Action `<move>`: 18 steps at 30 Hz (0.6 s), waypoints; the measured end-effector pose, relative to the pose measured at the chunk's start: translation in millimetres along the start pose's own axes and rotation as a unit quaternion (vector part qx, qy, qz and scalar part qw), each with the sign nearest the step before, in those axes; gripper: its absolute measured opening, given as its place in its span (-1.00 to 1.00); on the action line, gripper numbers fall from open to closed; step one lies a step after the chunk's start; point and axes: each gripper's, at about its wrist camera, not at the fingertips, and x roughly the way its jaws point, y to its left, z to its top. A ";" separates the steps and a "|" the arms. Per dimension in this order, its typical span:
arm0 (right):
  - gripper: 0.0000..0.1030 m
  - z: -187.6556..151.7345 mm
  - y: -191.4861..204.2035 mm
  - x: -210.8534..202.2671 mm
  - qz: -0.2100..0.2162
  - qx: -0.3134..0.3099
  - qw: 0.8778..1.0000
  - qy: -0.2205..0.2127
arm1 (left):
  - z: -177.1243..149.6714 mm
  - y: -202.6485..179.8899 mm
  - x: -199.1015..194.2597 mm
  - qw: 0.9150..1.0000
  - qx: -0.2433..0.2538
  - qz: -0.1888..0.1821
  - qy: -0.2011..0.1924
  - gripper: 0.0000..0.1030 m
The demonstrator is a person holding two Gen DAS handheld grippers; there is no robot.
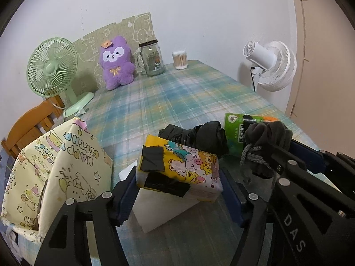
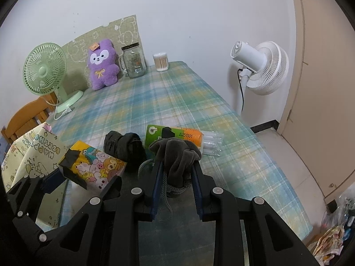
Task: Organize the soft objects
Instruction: 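Grasp the yellow cartoon tissue pack with the left tool, then lift the tissue pack with the left tool while the right tool lifts the grey glove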
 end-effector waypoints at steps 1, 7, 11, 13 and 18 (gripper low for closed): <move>-0.44 -0.1 0.5 -2.2 0.000 -0.001 1.000 -0.002 | -0.2 0.5 -2.2 1.000 -0.001 -0.001 -0.002 0.38; -0.44 0.8 3.8 -17.4 0.002 -0.004 1.000 -0.013 | -0.1 5.0 -17.9 1.000 -0.009 -0.005 -0.016 0.38; -0.44 2.1 7.1 -29.1 0.001 -0.006 1.000 -0.023 | 0.2 7.9 -29.5 1.000 -0.015 -0.009 -0.026 0.38; -0.44 2.4 9.4 -35.0 0.002 -0.007 1.000 -0.028 | 0.2 9.9 -35.7 0.999 -0.017 -0.010 -0.030 0.38; -0.44 4.0 14.3 -49.5 0.005 -0.008 0.999 -0.041 | 1.4 13.8 -49.2 0.999 -0.020 -0.011 -0.038 0.38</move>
